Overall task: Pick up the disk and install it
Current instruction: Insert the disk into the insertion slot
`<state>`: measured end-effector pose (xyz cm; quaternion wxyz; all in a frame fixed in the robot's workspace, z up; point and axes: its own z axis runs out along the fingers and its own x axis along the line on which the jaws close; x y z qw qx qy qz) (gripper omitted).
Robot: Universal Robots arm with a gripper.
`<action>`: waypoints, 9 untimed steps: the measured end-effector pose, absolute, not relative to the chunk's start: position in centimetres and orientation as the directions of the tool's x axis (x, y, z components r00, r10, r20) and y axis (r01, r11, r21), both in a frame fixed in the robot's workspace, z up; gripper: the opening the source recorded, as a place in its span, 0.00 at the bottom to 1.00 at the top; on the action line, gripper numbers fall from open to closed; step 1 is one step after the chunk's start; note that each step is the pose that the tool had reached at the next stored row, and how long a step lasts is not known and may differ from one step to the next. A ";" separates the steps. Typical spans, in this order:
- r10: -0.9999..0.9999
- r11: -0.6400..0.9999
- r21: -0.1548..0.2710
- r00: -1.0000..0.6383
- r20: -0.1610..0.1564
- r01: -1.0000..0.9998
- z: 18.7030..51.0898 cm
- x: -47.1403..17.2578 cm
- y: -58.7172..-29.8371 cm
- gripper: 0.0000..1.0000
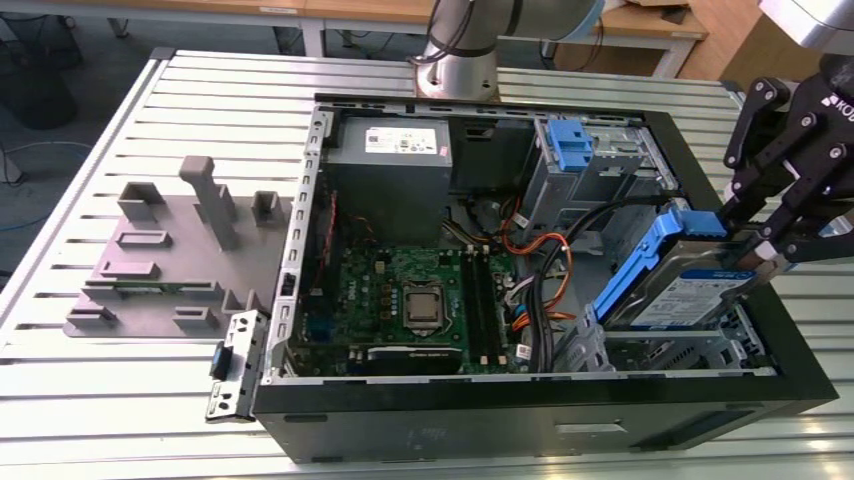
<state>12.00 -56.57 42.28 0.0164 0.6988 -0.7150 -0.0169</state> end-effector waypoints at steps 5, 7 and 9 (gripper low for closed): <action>-1.000 0.023 0.047 -0.023 -0.001 -0.999 42.1 12.0 -56.6 0.35; -1.000 0.023 0.047 -0.023 0.000 -0.999 41.9 12.0 -56.6 0.35; -1.000 0.023 0.047 -0.023 0.000 -0.999 41.6 12.0 -56.6 0.35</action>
